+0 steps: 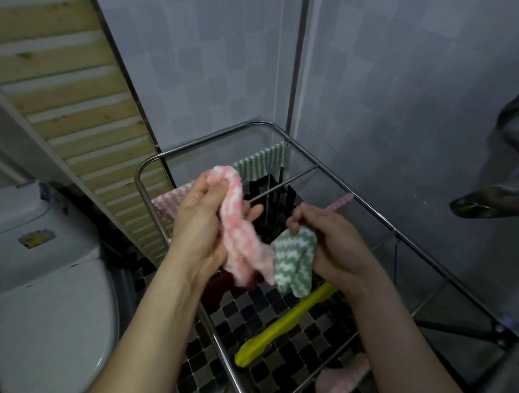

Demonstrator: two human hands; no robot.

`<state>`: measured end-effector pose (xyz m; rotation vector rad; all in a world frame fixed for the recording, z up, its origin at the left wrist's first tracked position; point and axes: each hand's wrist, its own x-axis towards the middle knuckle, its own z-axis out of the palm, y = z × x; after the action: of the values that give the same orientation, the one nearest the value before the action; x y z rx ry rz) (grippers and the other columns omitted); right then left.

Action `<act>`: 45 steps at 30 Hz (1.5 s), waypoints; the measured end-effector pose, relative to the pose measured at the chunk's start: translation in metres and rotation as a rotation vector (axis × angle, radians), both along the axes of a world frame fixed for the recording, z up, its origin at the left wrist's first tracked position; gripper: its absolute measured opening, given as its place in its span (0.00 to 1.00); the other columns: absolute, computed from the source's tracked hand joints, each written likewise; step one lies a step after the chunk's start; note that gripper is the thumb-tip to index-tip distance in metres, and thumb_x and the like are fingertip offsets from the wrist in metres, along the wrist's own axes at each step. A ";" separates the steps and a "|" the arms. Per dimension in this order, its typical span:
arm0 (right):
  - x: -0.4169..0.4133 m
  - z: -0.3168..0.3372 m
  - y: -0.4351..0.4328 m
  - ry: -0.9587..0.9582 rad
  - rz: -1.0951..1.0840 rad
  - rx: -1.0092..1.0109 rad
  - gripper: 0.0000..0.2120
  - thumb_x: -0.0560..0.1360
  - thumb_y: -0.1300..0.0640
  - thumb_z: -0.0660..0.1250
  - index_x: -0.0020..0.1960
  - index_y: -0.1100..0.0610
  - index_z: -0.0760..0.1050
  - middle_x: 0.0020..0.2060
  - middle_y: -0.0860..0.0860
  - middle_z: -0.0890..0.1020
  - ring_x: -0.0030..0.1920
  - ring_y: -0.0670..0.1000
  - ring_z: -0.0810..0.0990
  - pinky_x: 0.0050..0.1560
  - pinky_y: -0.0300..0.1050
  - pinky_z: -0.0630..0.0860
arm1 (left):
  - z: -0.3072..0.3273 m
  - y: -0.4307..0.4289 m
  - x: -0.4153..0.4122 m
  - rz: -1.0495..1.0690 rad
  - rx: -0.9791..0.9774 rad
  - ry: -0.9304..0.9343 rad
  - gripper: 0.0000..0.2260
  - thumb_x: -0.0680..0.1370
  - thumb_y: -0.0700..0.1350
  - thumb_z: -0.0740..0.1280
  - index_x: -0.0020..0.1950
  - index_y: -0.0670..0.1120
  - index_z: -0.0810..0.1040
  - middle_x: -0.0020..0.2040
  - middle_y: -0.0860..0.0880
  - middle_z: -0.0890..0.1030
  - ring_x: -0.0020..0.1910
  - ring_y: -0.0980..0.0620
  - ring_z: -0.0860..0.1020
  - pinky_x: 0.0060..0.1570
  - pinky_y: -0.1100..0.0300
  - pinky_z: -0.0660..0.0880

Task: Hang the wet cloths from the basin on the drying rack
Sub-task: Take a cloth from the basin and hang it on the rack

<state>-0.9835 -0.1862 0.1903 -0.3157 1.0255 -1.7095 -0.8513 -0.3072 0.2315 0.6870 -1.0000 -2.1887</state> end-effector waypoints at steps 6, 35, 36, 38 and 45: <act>-0.006 0.013 0.007 0.040 0.052 -0.094 0.11 0.69 0.67 0.63 0.51 0.60 0.76 0.40 0.56 0.79 0.39 0.53 0.77 0.44 0.47 0.76 | 0.002 0.010 0.008 -0.308 -0.691 -0.500 0.08 0.74 0.46 0.72 0.53 0.49 0.81 0.49 0.50 0.83 0.47 0.55 0.81 0.44 0.64 0.78; 0.018 0.032 0.008 0.813 0.109 0.166 0.15 0.69 0.56 0.75 0.52 0.53 0.73 0.48 0.49 0.79 0.48 0.45 0.79 0.50 0.44 0.75 | 0.023 0.019 0.005 -0.185 -0.368 -0.303 0.04 0.72 0.35 0.71 0.40 0.43 0.84 0.35 0.45 0.84 0.33 0.51 0.81 0.37 0.57 0.79; 0.020 0.033 0.007 0.831 0.074 0.164 0.11 0.70 0.59 0.74 0.49 0.55 0.74 0.43 0.49 0.78 0.43 0.45 0.77 0.48 0.44 0.76 | 0.025 0.018 0.005 -0.187 -0.328 -0.283 0.02 0.70 0.36 0.72 0.40 0.43 0.84 0.35 0.44 0.83 0.33 0.50 0.81 0.37 0.56 0.79; 0.024 0.037 0.006 0.893 0.030 0.184 0.06 0.71 0.62 0.72 0.45 0.57 0.77 0.37 0.52 0.79 0.39 0.49 0.77 0.46 0.49 0.78 | 0.027 0.015 0.006 -0.189 -0.260 -0.250 0.06 0.66 0.39 0.74 0.41 0.41 0.83 0.35 0.43 0.83 0.33 0.48 0.82 0.38 0.55 0.80; 0.010 0.055 0.012 0.932 0.041 0.214 0.02 0.73 0.63 0.71 0.44 0.59 0.83 0.37 0.55 0.85 0.34 0.50 0.82 0.35 0.42 0.79 | 0.027 -0.002 0.020 -0.400 -0.303 -0.351 0.13 0.63 0.34 0.73 0.47 0.39 0.83 0.41 0.42 0.85 0.38 0.48 0.84 0.40 0.58 0.81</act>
<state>-0.9734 -0.1744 0.2449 -1.0379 1.8290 -1.3803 -0.8310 -0.3091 0.2586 0.7954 -1.7387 -2.2102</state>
